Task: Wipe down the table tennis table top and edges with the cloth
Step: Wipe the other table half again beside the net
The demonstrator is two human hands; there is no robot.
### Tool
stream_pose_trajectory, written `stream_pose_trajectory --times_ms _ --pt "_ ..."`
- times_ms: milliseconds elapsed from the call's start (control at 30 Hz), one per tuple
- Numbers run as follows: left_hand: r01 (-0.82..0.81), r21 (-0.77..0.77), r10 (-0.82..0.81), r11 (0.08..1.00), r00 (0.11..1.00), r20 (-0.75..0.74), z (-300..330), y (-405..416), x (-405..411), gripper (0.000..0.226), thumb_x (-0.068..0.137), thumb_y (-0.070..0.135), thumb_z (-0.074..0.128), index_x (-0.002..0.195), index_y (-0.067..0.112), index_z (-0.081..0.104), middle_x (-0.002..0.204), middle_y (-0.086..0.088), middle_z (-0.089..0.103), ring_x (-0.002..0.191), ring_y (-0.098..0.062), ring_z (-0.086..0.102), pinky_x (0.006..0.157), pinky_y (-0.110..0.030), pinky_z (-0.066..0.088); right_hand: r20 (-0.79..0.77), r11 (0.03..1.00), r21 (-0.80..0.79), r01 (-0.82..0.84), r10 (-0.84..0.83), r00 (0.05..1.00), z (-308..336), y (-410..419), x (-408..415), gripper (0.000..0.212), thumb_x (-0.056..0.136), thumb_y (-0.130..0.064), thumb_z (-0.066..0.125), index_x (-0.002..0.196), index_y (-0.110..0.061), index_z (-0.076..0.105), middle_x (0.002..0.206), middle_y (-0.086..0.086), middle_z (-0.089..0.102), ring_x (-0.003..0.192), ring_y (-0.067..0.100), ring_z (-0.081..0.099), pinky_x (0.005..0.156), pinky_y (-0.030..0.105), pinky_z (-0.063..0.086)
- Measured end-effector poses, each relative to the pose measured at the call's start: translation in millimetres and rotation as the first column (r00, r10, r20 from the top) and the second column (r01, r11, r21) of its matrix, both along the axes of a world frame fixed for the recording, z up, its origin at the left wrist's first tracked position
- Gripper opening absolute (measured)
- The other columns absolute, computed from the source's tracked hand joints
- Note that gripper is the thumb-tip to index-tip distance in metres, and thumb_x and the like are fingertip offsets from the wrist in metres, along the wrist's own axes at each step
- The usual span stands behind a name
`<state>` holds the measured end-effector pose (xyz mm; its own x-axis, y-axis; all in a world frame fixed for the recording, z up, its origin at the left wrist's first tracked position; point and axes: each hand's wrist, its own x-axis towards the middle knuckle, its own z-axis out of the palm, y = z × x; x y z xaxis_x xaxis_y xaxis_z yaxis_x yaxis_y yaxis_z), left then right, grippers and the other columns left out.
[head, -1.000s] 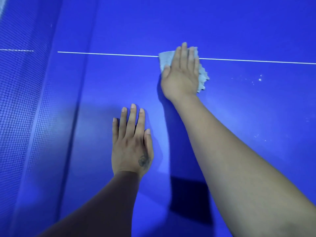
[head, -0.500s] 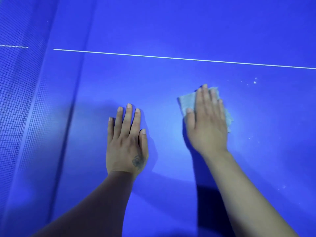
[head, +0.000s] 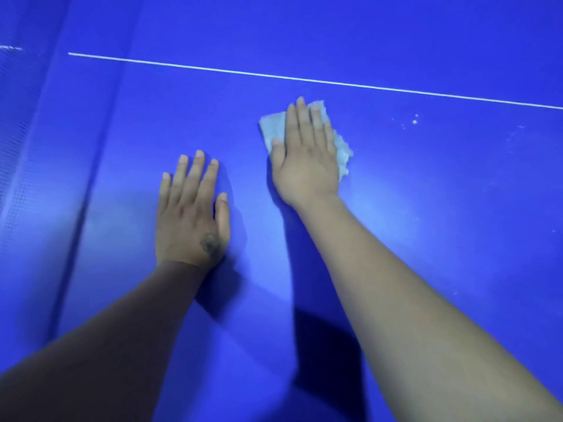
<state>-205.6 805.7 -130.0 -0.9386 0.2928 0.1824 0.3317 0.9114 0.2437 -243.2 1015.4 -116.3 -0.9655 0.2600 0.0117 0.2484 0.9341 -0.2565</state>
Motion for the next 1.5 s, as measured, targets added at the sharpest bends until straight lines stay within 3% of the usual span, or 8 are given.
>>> stream_pose_trajectory --times_ms 167,300,533,667,800,1067,1267,1500 --pt "-0.148 0.047 0.143 0.988 0.985 0.092 14 43 4 0.062 0.095 0.023 0.042 0.153 0.004 0.049 0.169 -0.016 0.038 0.160 -0.036 0.029 0.129 -0.060 0.020 -0.019 1.000 0.020 0.018 -0.018 1.000 -4 37 98 0.065 0.112 -0.042 0.033 0.168 -0.011 0.030 0.178 0.003 0.023 0.166 0.022 0.012 0.134 0.046 0.013" --pt "0.056 -0.060 -0.049 0.997 0.993 0.104 13 104 19 0.067 0.106 0.043 0.036 0.168 0.019 0.031 0.177 -0.008 0.021 0.165 -0.033 0.014 0.131 -0.059 0.011 0.021 0.981 0.048 0.188 -0.189 0.982 -3 93 141 0.067 0.111 -0.045 0.031 0.169 -0.013 0.027 0.179 0.007 0.015 0.167 0.025 0.007 0.135 0.047 0.012" --pt "0.064 -0.097 -0.061 0.993 0.997 0.038 6 107 17 0.062 0.111 0.050 0.037 0.167 0.024 0.033 0.176 -0.006 0.025 0.165 -0.032 0.015 0.130 -0.059 0.015 0.062 0.864 0.037 0.502 -0.504 0.862 -5 168 77 0.068 0.111 -0.046 0.022 0.172 -0.017 0.016 0.178 0.021 -0.003 0.166 0.037 -0.006 0.134 0.050 -0.001" --pt "0.050 -0.087 -0.046 0.995 0.998 0.047 6 108 18 0.062 0.110 0.048 0.040 0.166 0.023 0.037 0.175 -0.006 0.028 0.164 -0.033 0.017 0.129 -0.059 0.017 0.088 0.871 0.022 0.491 -0.491 0.867 -4 172 -8 0.066 0.113 -0.044 0.024 0.172 -0.018 0.014 0.178 0.020 -0.004 0.166 0.035 -0.007 0.134 0.050 -0.003" --pt "0.054 -0.102 -0.047 0.993 0.996 0.069 5 109 16 0.064 0.109 0.049 0.040 0.167 0.022 0.035 0.175 -0.005 0.026 0.164 -0.033 0.017 0.130 -0.059 0.017 0.090 0.952 -0.002 0.307 -0.306 0.948 0 128 -61 0.066 0.112 -0.045 0.025 0.172 -0.019 0.015 0.179 0.018 -0.003 0.166 0.033 -0.006 0.134 0.047 -0.005" --pt "0.023 -0.081 -0.016 0.996 0.996 0.086 1 107 16 0.070 0.106 0.032 0.033 0.168 0.003 0.021 0.177 -0.010 0.020 0.166 -0.026 0.011 0.131 -0.057 0.017 -0.026 1.000 -0.002 -0.019 0.019 0.999 -5 60 40 0.062 0.111 -0.043 0.034 0.168 -0.020 0.033 0.178 0.012 0.017 0.166 0.028 0.009 0.134 0.047 0.010" --pt "0.041 -0.114 -0.031 0.993 0.996 0.080 1 108 16 0.068 0.104 0.031 0.031 0.167 0.003 0.027 0.176 -0.011 0.021 0.165 -0.029 0.014 0.132 -0.056 0.015 0.025 0.985 0.024 0.172 -0.173 0.985 1 102 105 0.063 0.111 -0.046 0.035 0.170 -0.024 0.028 0.180 0.006 0.011 0.167 0.025 0.005 0.135 0.047 0.010" --pt "0.026 -0.091 -0.019 0.995 0.997 0.081 0 108 16 0.068 0.104 0.031 0.035 0.166 0.005 0.029 0.176 -0.010 0.022 0.165 -0.029 0.014 0.132 -0.056 0.015 0.045 0.902 -0.019 0.431 -0.430 0.902 -2 132 9 0.068 0.109 -0.048 0.025 0.171 -0.023 0.021 0.180 0.011 0.003 0.167 0.029 -0.002 0.134 0.048 -0.001"
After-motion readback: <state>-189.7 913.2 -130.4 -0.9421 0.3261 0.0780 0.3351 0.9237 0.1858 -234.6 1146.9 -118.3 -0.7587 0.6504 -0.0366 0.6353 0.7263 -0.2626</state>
